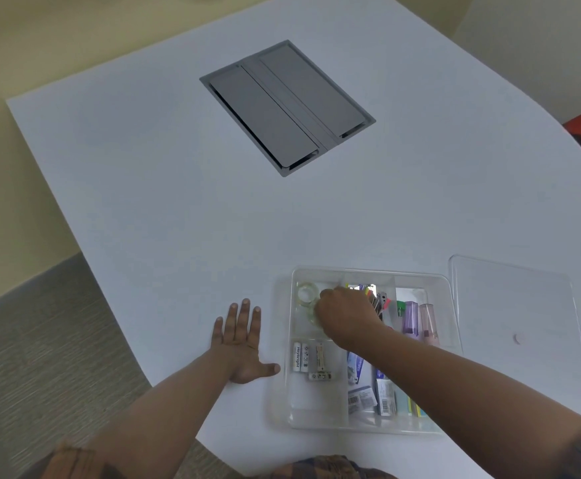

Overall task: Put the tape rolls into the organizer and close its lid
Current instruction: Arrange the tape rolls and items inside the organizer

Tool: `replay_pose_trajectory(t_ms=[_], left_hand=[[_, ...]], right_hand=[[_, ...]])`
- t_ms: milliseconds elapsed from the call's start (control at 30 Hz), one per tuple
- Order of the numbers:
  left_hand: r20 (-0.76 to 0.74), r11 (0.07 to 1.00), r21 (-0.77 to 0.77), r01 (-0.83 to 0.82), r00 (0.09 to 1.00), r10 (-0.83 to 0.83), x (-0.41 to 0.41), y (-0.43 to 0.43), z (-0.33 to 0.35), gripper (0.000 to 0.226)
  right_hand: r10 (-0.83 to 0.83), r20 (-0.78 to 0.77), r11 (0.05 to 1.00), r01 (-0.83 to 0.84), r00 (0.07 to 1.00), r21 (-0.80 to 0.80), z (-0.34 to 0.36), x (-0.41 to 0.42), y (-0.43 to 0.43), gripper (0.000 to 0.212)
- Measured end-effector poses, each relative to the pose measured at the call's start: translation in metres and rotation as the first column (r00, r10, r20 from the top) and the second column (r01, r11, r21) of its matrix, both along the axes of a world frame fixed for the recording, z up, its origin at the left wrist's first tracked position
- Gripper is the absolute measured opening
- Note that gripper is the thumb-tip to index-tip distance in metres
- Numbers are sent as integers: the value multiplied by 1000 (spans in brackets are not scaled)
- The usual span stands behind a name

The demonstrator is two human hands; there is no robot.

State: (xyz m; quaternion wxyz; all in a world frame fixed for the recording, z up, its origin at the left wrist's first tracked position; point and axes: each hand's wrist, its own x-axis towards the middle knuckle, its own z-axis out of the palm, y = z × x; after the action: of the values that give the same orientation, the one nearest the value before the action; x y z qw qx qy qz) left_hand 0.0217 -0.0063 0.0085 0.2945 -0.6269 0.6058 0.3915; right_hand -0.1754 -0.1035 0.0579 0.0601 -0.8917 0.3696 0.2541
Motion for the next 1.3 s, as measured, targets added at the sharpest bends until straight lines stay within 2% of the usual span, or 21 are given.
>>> replay_pose_trajectory(t_ms=[233, 367, 600, 800, 1033, 1133, 1300], left_hand=[[-3, 1000, 4, 2, 1000, -2, 0, 0, -1, 114], [-5, 1000, -4, 1, 1000, -1, 1, 0, -1, 114], [-5, 1000, -4, -4, 1000, 4, 1, 1, -2, 114], [-1, 1000, 3, 3, 1000, -3, 1, 0, -4, 114], [-6, 1000, 6, 5, 1000, -5, 1, 0, -3, 113], [-4, 1000, 1, 2, 1000, -2, 1, 0, -3, 114], [-11, 1000, -10, -6, 1000, 6, 1, 2, -2, 114]], right_hand=[[45, -48, 999, -45, 998, -1, 4, -3, 0, 6], [66, -72, 998, -66, 995, 5, 7, -4, 2, 18], [144, -119, 989, -140, 982, 37, 7, -3, 5, 23], [30, -65, 998, -26, 997, 56, 7, -12, 1, 16], [-195, 113, 980, 188, 974, 69, 16, -12, -14, 17], [-209, 136, 978, 204, 968, 54, 12, -2, -17, 23], [-179, 177, 984, 180, 968, 10, -2, 14, -12, 20]])
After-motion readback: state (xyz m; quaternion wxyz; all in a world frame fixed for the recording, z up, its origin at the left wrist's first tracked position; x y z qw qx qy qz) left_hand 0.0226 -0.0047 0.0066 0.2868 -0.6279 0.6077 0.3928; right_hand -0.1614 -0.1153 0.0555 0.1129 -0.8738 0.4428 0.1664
